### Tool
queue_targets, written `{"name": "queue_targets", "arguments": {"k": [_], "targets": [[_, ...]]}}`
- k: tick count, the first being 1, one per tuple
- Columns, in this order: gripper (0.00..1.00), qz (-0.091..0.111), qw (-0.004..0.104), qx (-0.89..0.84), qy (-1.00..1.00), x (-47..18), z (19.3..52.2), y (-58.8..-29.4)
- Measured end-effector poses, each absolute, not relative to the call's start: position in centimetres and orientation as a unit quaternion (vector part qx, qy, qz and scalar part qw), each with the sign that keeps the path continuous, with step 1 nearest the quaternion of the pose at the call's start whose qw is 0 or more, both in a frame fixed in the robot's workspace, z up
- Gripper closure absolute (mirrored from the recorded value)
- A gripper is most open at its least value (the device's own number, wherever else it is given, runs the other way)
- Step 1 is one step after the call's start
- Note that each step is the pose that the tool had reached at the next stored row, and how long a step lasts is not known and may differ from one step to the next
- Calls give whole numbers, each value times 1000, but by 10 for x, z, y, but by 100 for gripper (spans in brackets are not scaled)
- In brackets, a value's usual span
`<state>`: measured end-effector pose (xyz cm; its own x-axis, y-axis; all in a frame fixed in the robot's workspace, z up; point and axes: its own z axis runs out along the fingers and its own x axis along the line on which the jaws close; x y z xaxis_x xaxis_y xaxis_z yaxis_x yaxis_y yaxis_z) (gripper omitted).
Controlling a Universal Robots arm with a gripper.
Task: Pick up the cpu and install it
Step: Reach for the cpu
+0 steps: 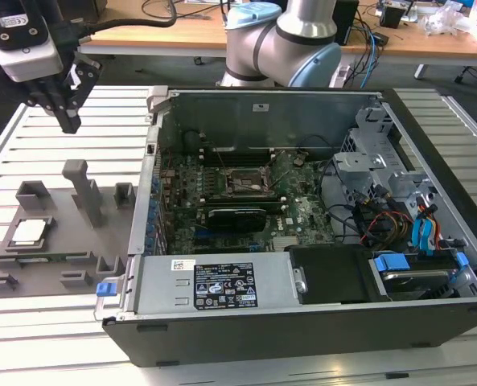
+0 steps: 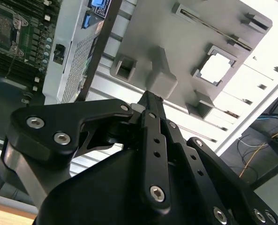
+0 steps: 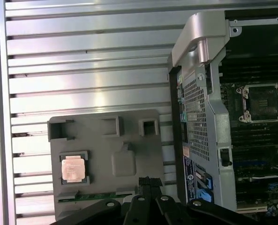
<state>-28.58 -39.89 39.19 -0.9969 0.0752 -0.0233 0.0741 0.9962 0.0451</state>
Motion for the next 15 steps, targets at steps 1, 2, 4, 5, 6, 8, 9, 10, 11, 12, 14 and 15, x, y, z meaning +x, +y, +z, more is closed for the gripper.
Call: {"name": "queue_targets", "arguments": {"k": [1,2,4,5,6,8,9,10,11,12,14,15], "targets": [[89,22,12,37,999,-287,392,-399],[89,22,13,37,999,-288,392,-399],[89,22,12,37,999,-292,392,-399],[89,22,12,37,999,-294,392,-399],[89,22,12,37,999,-296,392,-399],[89,22,13,37,999,-299,392,-399],[89,22,12,37,999,-300,392,-399],[89,22,12,37,999,-302,392,-399],[89,22,12,37,999,-304,392,-399],[89,22,13,37,999,-306,391,-399],[89,22,13,37,999,-310,391,-399],[89,22,12,37,999,-312,391,-399]]}}
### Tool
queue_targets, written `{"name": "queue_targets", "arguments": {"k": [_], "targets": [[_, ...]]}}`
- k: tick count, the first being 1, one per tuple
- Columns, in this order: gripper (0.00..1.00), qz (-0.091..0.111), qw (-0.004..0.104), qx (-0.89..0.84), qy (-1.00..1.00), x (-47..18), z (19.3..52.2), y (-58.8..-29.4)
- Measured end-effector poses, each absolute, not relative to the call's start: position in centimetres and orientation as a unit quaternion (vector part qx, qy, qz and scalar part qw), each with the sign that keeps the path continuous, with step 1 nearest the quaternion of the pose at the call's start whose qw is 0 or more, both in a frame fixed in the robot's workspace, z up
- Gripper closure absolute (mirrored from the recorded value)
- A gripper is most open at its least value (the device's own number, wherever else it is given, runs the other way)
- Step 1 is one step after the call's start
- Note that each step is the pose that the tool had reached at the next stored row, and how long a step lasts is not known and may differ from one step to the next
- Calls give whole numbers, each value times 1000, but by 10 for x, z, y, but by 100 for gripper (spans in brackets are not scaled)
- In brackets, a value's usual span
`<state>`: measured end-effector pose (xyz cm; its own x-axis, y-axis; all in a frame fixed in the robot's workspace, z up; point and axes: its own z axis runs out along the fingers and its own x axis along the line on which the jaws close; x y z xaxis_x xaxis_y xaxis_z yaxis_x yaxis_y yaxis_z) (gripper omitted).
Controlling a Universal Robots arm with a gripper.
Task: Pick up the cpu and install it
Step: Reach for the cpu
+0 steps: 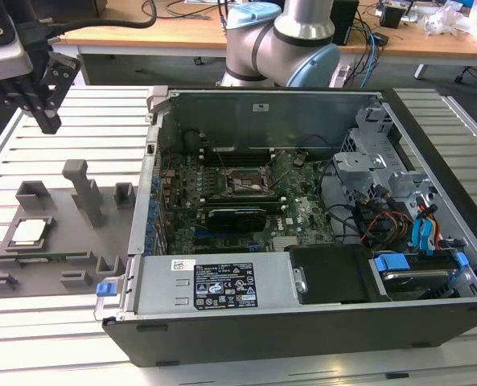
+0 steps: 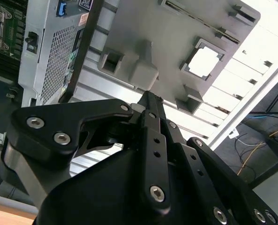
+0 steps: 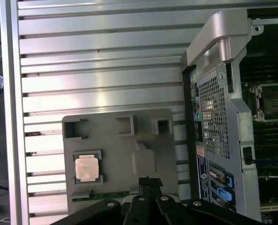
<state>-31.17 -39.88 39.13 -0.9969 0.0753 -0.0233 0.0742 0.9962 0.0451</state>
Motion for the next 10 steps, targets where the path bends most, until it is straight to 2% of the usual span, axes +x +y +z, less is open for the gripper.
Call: {"name": "queue_targets", "arguments": {"k": [10], "targets": [[89,22,13,37,999,-330,390,-399]]}}
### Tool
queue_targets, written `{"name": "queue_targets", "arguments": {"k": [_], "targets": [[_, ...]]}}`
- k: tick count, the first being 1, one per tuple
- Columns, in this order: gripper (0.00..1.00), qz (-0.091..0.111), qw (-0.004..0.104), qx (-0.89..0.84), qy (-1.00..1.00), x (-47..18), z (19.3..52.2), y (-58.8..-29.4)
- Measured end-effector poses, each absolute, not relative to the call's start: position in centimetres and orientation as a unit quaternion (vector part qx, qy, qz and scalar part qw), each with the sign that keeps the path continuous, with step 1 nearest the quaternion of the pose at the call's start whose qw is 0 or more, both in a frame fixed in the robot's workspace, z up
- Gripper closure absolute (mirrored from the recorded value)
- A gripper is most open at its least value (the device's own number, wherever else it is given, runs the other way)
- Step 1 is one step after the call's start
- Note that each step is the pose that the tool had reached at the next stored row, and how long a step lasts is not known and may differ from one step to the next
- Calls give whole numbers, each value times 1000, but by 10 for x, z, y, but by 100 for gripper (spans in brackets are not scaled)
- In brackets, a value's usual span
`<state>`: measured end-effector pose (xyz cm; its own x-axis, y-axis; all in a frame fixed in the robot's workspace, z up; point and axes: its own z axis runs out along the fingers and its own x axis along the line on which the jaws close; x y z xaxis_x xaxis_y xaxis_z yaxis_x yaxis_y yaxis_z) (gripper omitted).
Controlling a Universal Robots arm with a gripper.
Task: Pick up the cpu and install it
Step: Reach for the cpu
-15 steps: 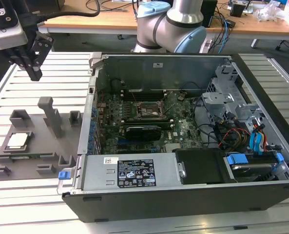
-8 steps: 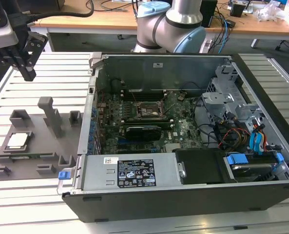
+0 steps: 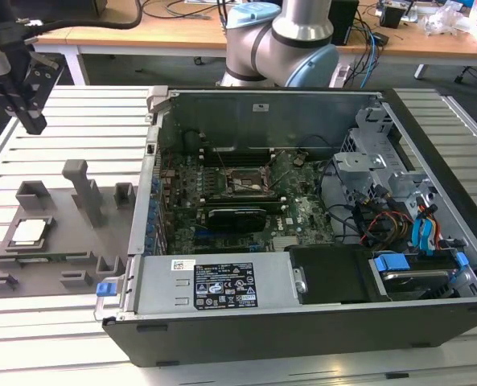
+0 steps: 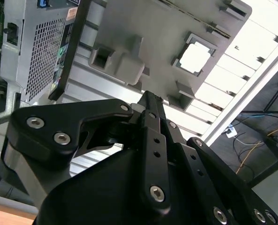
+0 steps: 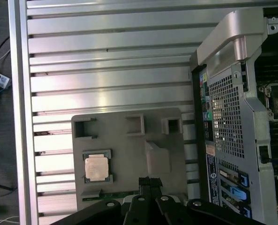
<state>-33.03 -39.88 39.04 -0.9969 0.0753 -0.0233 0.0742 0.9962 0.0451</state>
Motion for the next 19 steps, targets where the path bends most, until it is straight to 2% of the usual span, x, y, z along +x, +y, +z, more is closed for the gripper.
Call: {"name": "queue_targets", "arguments": {"k": [19], "targets": [[89,22,13,37,999,-374,388,-399]]}}
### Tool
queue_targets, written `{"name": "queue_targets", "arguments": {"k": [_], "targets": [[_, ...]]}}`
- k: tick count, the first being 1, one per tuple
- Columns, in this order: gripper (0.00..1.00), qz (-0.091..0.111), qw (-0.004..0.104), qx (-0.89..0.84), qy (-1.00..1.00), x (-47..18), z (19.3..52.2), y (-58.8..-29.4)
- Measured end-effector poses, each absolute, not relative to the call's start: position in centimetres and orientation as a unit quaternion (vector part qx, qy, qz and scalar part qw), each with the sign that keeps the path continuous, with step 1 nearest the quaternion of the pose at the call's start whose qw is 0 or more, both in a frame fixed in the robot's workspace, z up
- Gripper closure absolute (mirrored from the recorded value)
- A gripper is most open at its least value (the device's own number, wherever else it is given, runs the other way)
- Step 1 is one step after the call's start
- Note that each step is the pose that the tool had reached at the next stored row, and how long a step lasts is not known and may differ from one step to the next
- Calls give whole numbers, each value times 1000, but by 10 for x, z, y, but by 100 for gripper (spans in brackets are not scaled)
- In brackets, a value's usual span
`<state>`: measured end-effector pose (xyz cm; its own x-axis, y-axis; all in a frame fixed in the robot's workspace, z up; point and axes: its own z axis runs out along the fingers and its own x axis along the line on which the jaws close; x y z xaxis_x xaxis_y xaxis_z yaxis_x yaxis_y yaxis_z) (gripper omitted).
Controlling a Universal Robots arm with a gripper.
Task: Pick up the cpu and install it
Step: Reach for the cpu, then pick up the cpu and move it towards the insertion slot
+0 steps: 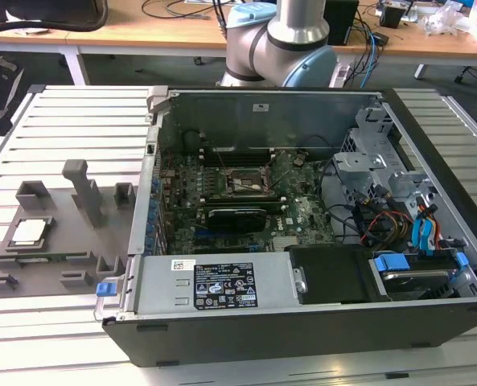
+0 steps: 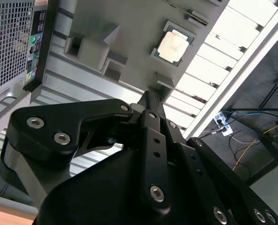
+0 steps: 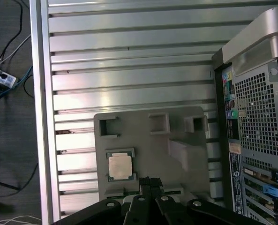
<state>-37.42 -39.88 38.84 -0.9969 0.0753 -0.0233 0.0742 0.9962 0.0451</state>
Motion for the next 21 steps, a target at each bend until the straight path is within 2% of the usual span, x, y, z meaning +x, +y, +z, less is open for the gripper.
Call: {"name": "queue_targets", "arguments": {"k": [21], "targets": [[89,22,12,37,999,-400,387,-399]]}}
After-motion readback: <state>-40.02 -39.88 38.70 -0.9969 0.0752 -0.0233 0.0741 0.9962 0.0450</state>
